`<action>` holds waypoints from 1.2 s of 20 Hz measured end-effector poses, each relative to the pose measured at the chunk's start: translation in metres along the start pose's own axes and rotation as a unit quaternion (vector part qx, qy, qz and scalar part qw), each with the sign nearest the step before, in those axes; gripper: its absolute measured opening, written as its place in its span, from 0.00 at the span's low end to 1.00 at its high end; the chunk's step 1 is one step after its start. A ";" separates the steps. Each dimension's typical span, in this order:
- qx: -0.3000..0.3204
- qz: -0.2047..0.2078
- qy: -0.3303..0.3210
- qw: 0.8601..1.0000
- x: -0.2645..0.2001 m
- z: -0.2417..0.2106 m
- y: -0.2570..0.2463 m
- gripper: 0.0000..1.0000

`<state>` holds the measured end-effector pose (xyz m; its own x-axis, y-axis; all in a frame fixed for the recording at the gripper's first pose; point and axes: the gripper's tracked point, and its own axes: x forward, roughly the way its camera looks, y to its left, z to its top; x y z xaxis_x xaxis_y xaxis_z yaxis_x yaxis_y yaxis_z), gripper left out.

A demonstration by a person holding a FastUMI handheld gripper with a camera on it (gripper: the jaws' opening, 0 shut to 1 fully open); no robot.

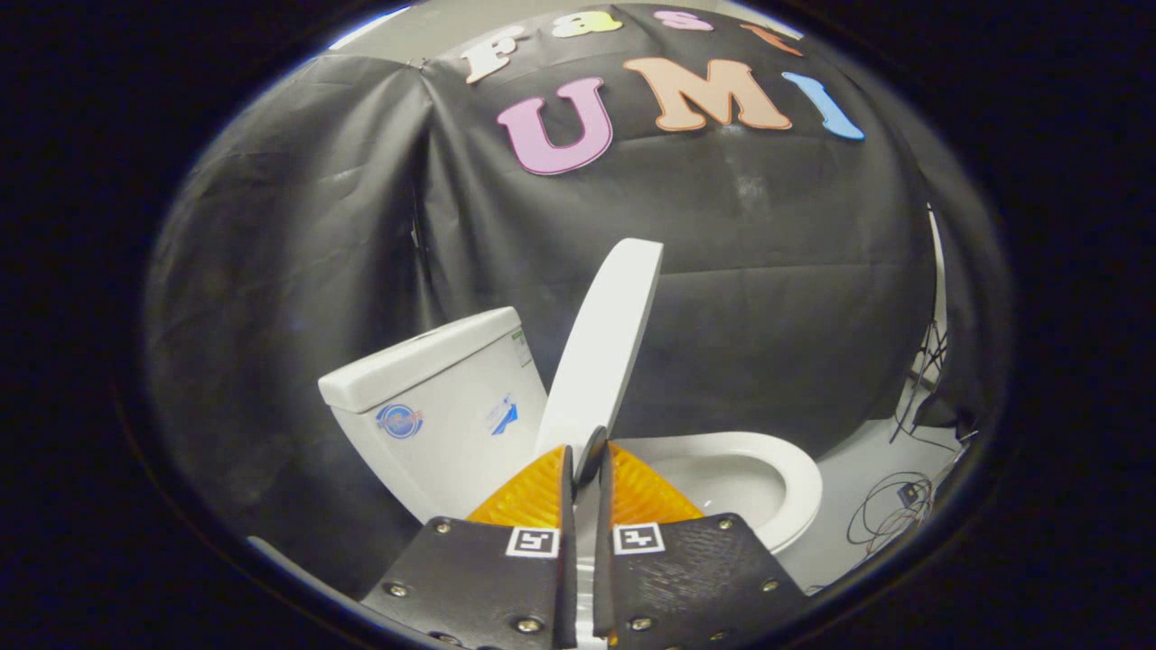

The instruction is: Open the toilet lid.

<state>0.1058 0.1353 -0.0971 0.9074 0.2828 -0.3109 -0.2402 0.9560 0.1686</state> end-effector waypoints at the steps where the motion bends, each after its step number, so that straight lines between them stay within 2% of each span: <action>1: 0.003 -0.002 -0.008 1.000 0.002 0.002 0.001 0.08; 5: -0.035 -0.008 -0.018 0.999 0.005 0.007 -0.004 0.08; 16: -0.059 0.001 -0.027 0.998 0.008 0.012 -0.003 0.08; 24: -0.041 0.038 -0.031 0.998 0.010 0.010 0.013 0.08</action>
<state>0.1151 0.1500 -0.0889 0.9044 0.3514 -0.2421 -0.3338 0.9360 0.1115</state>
